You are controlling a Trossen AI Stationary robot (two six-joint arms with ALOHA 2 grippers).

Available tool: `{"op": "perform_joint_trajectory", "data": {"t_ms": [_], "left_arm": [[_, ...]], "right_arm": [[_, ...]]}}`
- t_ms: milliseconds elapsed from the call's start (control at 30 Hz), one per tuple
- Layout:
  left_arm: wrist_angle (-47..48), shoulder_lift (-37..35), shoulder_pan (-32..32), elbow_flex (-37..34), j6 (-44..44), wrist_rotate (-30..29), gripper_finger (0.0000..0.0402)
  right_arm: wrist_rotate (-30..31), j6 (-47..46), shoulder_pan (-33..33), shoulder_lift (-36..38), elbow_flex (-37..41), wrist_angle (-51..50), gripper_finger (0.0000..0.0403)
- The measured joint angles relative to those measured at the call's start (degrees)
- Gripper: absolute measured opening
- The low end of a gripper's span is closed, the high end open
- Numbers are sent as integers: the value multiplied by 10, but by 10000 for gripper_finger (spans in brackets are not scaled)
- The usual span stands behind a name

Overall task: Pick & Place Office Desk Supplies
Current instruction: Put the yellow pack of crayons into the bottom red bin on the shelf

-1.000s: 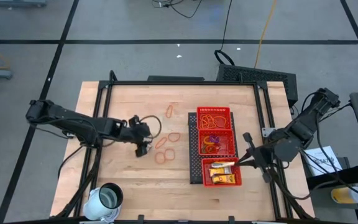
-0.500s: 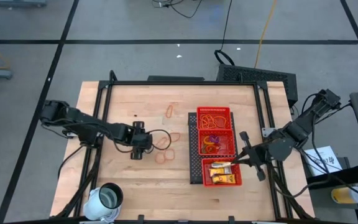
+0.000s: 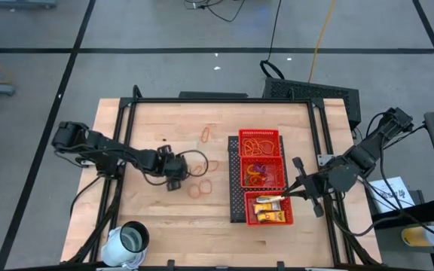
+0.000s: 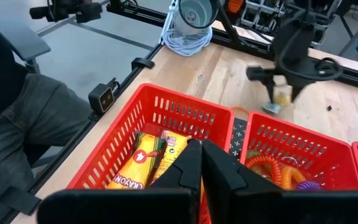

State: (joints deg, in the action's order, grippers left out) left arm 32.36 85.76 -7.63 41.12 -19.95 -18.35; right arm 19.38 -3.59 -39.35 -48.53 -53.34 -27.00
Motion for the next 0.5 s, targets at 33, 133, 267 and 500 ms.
{"op": "perform_joint_trajectory", "data": {"t_ms": [33, 133, 267, 500], "left_arm": [[-12, 1, 4, -1, -9, -20, 241], [-51, 1, 16, -1, -18, -62, 241], [-50, 1, 34, 16, -12, -69, 241], [15, 1, 48, 69, -9, -28, 241]], "right_arm": [[0, 3, 0, 0, 0, 0, 1], [0, 12, 0, 0, 0, 0, 1], [0, 8, 0, 0, 0, 0, 1], [0, -2, 0, 0, 0, 0, 1]]}}
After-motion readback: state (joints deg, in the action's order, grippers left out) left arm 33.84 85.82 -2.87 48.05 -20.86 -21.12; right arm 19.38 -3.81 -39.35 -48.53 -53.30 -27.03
